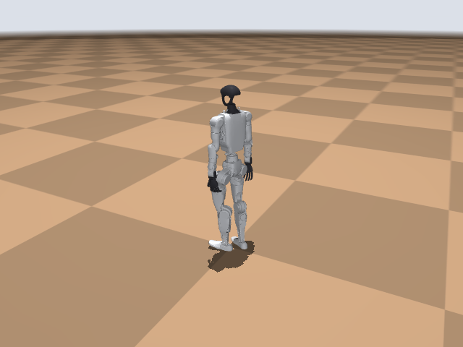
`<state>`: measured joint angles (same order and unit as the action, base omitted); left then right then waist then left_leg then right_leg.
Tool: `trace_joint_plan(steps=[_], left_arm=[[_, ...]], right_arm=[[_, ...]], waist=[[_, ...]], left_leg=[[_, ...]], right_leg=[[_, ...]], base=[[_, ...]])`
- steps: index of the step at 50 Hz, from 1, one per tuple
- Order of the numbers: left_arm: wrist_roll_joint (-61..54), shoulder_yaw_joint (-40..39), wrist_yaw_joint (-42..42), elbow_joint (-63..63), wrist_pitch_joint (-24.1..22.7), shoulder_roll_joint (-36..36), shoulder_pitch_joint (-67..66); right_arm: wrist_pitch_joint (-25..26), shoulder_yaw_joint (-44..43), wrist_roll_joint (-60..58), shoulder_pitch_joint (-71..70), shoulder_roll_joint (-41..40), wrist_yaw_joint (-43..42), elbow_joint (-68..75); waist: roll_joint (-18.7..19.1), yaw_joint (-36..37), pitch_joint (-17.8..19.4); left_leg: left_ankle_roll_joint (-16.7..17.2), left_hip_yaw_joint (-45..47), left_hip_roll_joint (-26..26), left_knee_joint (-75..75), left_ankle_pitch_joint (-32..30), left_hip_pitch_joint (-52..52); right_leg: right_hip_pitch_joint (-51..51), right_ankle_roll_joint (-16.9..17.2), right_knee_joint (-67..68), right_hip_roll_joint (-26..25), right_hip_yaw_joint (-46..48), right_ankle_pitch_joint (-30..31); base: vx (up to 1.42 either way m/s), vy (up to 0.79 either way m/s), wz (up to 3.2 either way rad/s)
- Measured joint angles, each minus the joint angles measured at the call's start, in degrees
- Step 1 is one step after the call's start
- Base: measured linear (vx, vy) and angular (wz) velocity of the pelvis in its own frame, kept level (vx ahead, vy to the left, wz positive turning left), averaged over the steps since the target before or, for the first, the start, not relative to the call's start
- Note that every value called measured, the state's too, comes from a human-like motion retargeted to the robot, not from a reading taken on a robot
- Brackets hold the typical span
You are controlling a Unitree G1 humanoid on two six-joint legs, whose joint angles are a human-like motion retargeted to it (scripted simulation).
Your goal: In place motions
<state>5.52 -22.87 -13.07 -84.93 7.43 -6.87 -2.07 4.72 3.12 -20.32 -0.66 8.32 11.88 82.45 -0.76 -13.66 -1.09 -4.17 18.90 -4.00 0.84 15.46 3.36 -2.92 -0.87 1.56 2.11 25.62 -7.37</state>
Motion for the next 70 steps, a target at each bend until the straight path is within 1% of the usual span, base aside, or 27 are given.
trace_joint_plan(steps=[5,16,30,37,41,45,50,58,70], left_arm=[[-0.4,0.3,-0.7,0.5,0.1,0.2,0.7],[-1.0,-0.7,1.2,-2.5,-0.4,0.7,-1.4],[-1.8,-1.7,2.3,-4.1,-0.5,1.2,-3.1],[-1.8,-0.7,2.5,-3.8,-0.4,1.2,-2.4],[-1.4,0.3,2.6,-3.2,-0.4,1.1,-2.0],[-1.4,0.6,2.6,-3.0,-0.7,1.1,-2.1],[-1.2,1.0,2.4,-4.5,-0.5,0.9,-2.3],[0.6,2.7,1.6,-5.4,0.3,0.5,-1.7],[2.1,3.6,-0.2,-6.0,0.6,0.6,-0.9]], right_arm=[[0.6,-0.5,-0.7,0.9,0.3,-0.2,2.2],[1.7,-2.0,-0.5,2.2,1.6,-1.0,4.8],[1.2,-2.3,1.0,1.2,1.6,-0.6,1.3],[0.7,-2.3,1.7,0.7,1.1,0.0,-0.4],[0.6,-2.2,1.3,0.9,0.9,0.1,-0.6],[0.8,-2.1,0.5,1.2,0.9,0.2,0.2],[1.0,-2.1,0.5,2.0,0.8,-0.2,1.8],[1.0,-1.6,-0.2,3.2,0.7,-0.1,4.3],[0.9,-0.9,-1.2,2.9,0.1,0.7,3.8]], waist=[[0.3,-0.9,0.3],[0.8,-0.8,1.4],[1.5,0.4,3.4],[1.6,1.6,3.6],[1.1,3.6,3.2],[1.7,2.5,2.1],[2.7,0.5,-0.4],[2.1,1.4,-3.1],[1.7,1.8,-4.7]], left_leg=[[0.5,-0.1,0.6,-0.4,-0.2,0.5],[1.1,-1.0,1.3,-1.7,-0.3,1.5],[1.6,-2.9,1.6,-4.6,-0.3,3.8],[1.0,-4.8,0.7,-6.0,-0.7,4.6],[0.5,-4.2,0.7,-8.1,0.5,4.3],[0.9,-4.9,0.7,-6.5,1.9,3.1],[1.4,-3.0,0.9,-2.7,1.3,1.6],[0.8,-2.7,0.0,-1.3,1.1,0.7],[-0.3,-2.2,-0.6,-0.4,1.8,-0.7]], right_leg=[[0.0,-0.4,-0.5,-0.4,0.2,0.1],[0.0,-1.3,-1.2,-1.0,0.5,0.6],[0.3,-2.0,-1.3,-0.9,1.3,0.8],[0.3,-2.3,-1.5,-0.6,1.2,1.0],[0.6,-2.2,-1.5,-0.1,0.3,1.2],[0.4,-1.8,-1.5,-0.4,1.7,0.8],[0.5,-1.2,-1.4,-0.9,3.6,0.2],[0.3,-0.7,-1.1,-0.3,4.0,-0.1],[0.4,0.0,-0.3,0.0,2.7,-0.2]], base=[[-0.08,-0.06,0.03],[-0.07,-0.05,0.01],[-0.06,-0.01,0.08],[0.0,0.0,0.0],[0.0,0.01,-0.06],[0.05,0.04,0.25],[0.1,0.03,0.26],[0.1,0.04,-0.02],[0.07,0.04,-0.11]])
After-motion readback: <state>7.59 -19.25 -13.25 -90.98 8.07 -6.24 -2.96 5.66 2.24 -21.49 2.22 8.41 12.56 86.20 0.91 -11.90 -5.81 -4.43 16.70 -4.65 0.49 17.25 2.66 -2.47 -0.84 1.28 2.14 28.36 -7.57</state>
